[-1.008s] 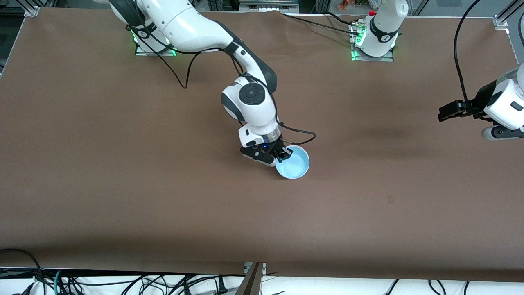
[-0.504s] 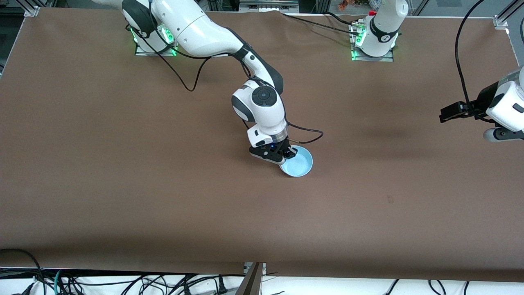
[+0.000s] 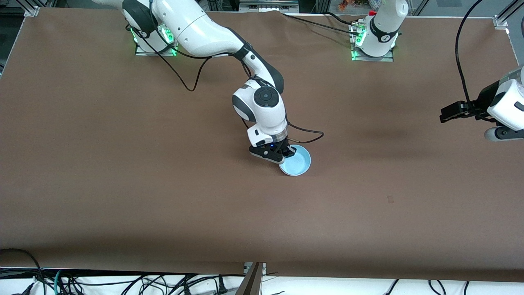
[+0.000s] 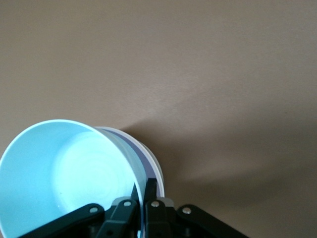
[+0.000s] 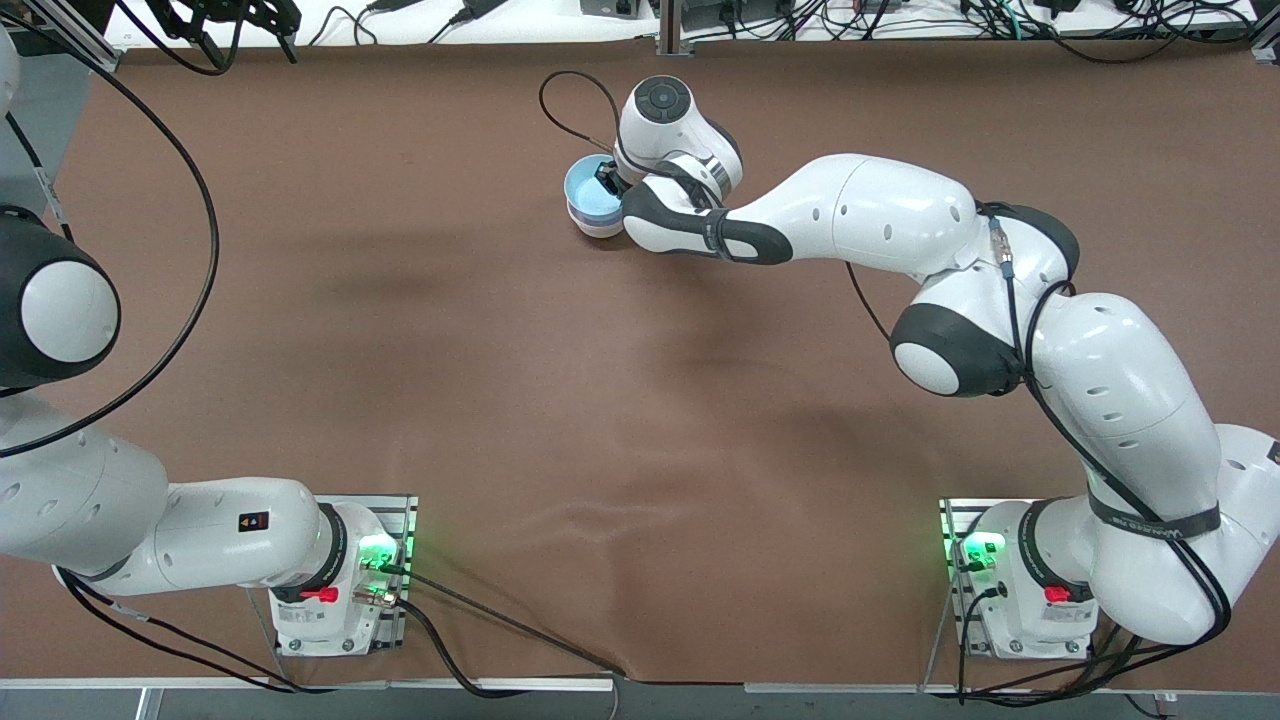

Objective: Stack pink and blue bowls on white bowl
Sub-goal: 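Lower the blue bowl into the pink bowl and open the right gripper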

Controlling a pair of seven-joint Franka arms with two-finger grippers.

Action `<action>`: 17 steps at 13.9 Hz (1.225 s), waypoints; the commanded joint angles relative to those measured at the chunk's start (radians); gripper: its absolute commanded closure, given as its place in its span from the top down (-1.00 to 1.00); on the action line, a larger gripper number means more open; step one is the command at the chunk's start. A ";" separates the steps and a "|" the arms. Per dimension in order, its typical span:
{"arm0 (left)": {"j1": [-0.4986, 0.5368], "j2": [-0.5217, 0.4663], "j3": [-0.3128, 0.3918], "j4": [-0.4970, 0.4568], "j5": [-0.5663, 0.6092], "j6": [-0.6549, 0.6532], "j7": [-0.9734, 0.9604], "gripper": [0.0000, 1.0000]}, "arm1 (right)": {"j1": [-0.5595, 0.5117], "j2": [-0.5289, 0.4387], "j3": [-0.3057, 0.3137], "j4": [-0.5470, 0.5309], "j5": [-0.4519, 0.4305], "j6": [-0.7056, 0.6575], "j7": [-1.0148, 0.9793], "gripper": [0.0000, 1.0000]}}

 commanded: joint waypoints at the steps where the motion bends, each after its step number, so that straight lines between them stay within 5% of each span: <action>1: -0.003 0.024 0.001 0.043 0.007 -0.021 0.001 1.00 | 0.009 0.018 -0.010 0.035 -0.018 -0.029 0.000 -1.00; 5: -0.003 0.024 0.001 0.044 0.008 -0.021 0.000 1.00 | 0.008 0.018 -0.010 0.035 -0.017 -0.029 0.000 -1.00; 8: -0.004 0.024 0.001 0.044 0.005 -0.021 0.000 1.00 | 0.005 0.016 -0.010 0.040 -0.017 -0.022 -0.002 -0.38; 12: -0.004 0.024 0.001 0.044 0.004 -0.021 0.000 1.00 | 0.003 0.010 -0.010 0.043 -0.012 -0.023 0.007 0.04; 17: -0.003 0.026 0.001 0.044 0.004 -0.021 0.000 1.00 | -0.011 0.006 -0.006 0.083 0.006 -0.035 0.007 0.16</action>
